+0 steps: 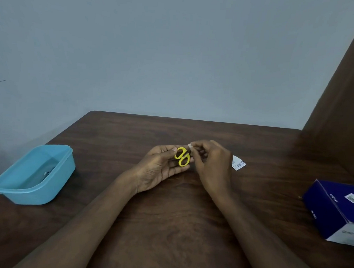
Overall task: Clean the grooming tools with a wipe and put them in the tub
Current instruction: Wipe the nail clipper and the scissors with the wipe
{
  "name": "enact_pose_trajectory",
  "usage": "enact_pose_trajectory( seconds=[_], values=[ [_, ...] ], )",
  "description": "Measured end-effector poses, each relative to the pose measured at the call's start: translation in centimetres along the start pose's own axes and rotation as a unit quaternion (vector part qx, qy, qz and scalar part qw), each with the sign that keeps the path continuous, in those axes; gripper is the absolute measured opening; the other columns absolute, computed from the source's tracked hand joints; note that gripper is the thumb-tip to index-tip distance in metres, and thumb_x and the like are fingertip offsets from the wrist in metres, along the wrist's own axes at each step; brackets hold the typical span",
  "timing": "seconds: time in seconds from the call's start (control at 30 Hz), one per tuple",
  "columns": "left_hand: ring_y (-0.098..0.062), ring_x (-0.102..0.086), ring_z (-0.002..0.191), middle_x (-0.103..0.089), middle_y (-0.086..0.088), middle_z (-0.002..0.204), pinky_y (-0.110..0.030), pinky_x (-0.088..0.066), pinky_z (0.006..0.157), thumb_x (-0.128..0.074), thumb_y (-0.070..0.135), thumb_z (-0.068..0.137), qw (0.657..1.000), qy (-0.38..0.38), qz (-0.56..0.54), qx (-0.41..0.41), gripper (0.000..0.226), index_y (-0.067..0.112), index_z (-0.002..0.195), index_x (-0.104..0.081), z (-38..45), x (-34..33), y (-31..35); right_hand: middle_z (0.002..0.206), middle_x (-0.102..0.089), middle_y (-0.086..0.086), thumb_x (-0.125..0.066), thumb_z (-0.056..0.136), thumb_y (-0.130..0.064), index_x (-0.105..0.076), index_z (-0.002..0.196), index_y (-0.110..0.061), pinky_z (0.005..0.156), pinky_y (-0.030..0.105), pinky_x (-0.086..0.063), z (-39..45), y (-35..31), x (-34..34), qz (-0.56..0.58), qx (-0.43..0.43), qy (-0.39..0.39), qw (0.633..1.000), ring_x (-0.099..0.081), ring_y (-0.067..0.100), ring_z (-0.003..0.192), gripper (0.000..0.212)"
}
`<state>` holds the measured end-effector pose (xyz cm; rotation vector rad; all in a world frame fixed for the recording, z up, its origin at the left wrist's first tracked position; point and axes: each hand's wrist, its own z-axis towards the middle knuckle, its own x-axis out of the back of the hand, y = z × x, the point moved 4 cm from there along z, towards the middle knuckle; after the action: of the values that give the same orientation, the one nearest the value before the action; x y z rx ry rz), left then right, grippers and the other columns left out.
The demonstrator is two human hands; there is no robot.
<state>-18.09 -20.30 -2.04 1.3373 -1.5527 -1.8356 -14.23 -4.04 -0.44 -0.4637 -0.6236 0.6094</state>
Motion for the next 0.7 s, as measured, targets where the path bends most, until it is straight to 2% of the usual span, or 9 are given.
enact_pose_trajectory(
  seconds=[0.1,0.2,0.27,0.37,0.5,0.63,0.7],
  values=[
    [-0.028,-0.07,0.115,-0.07,-0.023,0.125,-0.042,-0.056,0.106,-0.048,0.008,0.11,1.0,0.008,-0.004,-0.001,0.035,-0.008,0.136,-0.063,0.4,0.3,0.0,0.098,-0.077,-0.002,-0.079,0.087,-0.004,-0.08,0.117,-0.016,0.079,0.033,-0.06,-0.4,-0.5,-0.7,-0.006,0.031,-0.028,0.999,-0.072,0.011,0.084,0.032],
    [-0.023,-0.072,0.106,-0.075,-0.018,0.115,-0.039,-0.058,0.102,-0.049,0.007,0.108,1.0,0.013,-0.008,-0.005,0.029,-0.003,0.125,-0.07,0.8,0.5,0.0,0.098,-0.076,-0.002,-0.076,0.086,0.001,-0.08,0.117,-0.015,0.079,0.033,-0.059,-0.6,-1.0,-1.2,-0.01,0.066,-0.053,0.996,-0.072,0.014,0.086,0.036],
    [-0.024,-0.072,0.108,-0.073,-0.019,0.118,-0.039,-0.058,0.104,-0.05,0.007,0.107,1.0,0.01,-0.011,-0.003,0.03,-0.003,0.127,-0.07,1.0,0.6,0.0,0.099,-0.078,-0.004,-0.077,0.084,0.004,-0.078,0.116,-0.013,0.08,0.027,-0.058,-0.3,-0.9,-1.0,-0.002,0.057,-0.035,0.998,-0.072,0.011,0.084,0.036],
    [-0.026,-0.07,0.113,-0.07,-0.021,0.124,-0.043,-0.054,0.107,-0.048,0.006,0.109,1.0,0.007,-0.003,0.006,0.033,-0.005,0.134,-0.066,1.1,0.3,-0.3,0.092,-0.078,-0.003,-0.08,0.085,0.002,-0.079,0.108,-0.011,0.079,0.009,-0.051,0.2,-0.4,-0.2,-0.005,0.016,0.013,1.0,-0.068,0.005,0.082,0.027],
    [-0.023,-0.072,0.108,-0.075,-0.017,0.117,-0.04,-0.056,0.104,-0.045,0.001,0.109,1.0,-0.001,0.001,0.002,0.031,-0.001,0.127,-0.07,1.1,0.0,-0.3,0.087,-0.075,-0.003,-0.081,0.086,-0.005,-0.082,0.096,-0.016,0.072,0.017,-0.052,-0.2,-0.6,-0.7,-0.019,0.027,-0.022,0.999,-0.066,0.003,0.075,0.014],
    [-0.034,-0.065,0.123,-0.067,-0.028,0.135,-0.045,-0.055,0.106,-0.044,0.002,0.109,1.0,0.001,-0.004,0.002,0.034,-0.007,0.137,-0.063,1.3,0.5,-0.2,0.087,-0.073,-0.005,-0.082,0.089,-0.01,-0.081,0.094,-0.017,0.073,0.008,-0.045,-0.1,-0.5,-0.7,0.004,0.013,-0.045,0.999,-0.064,0.002,0.077,0.008],
    [-0.032,-0.068,0.121,-0.07,-0.026,0.13,-0.046,-0.055,0.106,-0.044,0.004,0.11,1.0,-0.006,-0.002,0.009,0.034,-0.005,0.135,-0.065,1.2,0.3,-0.3,0.089,-0.07,-0.006,-0.082,0.09,-0.013,-0.081,0.092,-0.017,0.073,0.008,-0.046,0.3,0.0,-0.2,0.009,-0.006,-0.03,0.999,-0.064,0.002,0.078,0.006]
  ],
)
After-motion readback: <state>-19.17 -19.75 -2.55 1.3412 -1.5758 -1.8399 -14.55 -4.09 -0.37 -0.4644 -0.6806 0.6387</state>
